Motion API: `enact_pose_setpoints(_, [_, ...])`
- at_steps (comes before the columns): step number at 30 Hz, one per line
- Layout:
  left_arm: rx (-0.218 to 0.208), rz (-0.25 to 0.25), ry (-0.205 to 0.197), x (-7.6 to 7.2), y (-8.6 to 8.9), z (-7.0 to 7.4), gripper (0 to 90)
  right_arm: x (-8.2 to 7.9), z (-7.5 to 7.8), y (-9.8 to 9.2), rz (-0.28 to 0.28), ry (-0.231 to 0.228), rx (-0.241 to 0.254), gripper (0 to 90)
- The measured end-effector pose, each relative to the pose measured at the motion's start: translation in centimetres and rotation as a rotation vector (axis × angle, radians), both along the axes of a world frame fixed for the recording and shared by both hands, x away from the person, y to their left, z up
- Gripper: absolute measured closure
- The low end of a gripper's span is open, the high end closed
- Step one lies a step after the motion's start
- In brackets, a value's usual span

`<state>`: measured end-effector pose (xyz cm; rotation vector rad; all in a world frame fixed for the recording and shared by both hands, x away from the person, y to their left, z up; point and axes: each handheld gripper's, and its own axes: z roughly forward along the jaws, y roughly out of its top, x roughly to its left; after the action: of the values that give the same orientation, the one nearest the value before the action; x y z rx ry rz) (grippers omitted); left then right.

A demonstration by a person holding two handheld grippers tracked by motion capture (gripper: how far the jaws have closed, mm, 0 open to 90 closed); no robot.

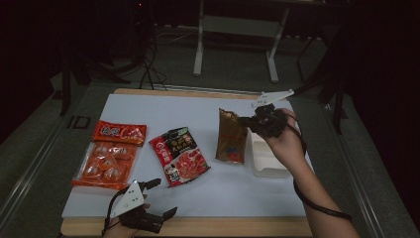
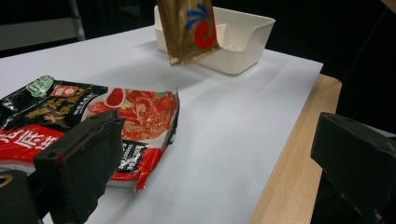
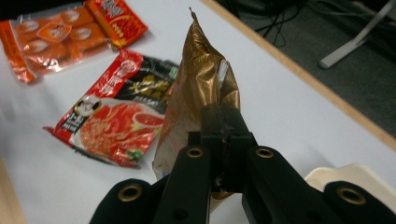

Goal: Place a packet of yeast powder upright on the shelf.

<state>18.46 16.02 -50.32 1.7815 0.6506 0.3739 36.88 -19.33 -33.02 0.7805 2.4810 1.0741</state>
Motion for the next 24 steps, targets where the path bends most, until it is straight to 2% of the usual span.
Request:
enact_pose_setpoints(5, [-0.001, 0.001, -0.001, 0.0, 0.0, 0.0, 2.9, 0.7, 1.5, -0.8, -0.024, -0.041, 0.014, 90.0])
enact_pose_setpoints(10, [0.0, 0.001, -0.001, 0.0, 0.0, 0.0, 2.9, 1.5, 2.4, -1.7, -0.047, -0.061, 0.016, 90.0])
enact_pose_setpoints(12, [-0.001, 0.002, -0.001, 0.0, 0.0, 0.0, 2.9, 2.0, 3.1, -2.7, -0.073, -0.084, 0.025, 90.0])
enact_pose_setpoints(19, [0.001, 0.003, 0.002, 0.0, 0.0, -0.1, 2.9, 3.5, 4.3, -4.9, -0.119, -0.111, 0.052, 90.0])
enact_pose_setpoints(24, [0.003, 0.005, 0.005, 0.0, -0.1, -0.1, 2.9, 4.4, 4.9, -6.1, -0.157, -0.145, 0.046, 90.0])
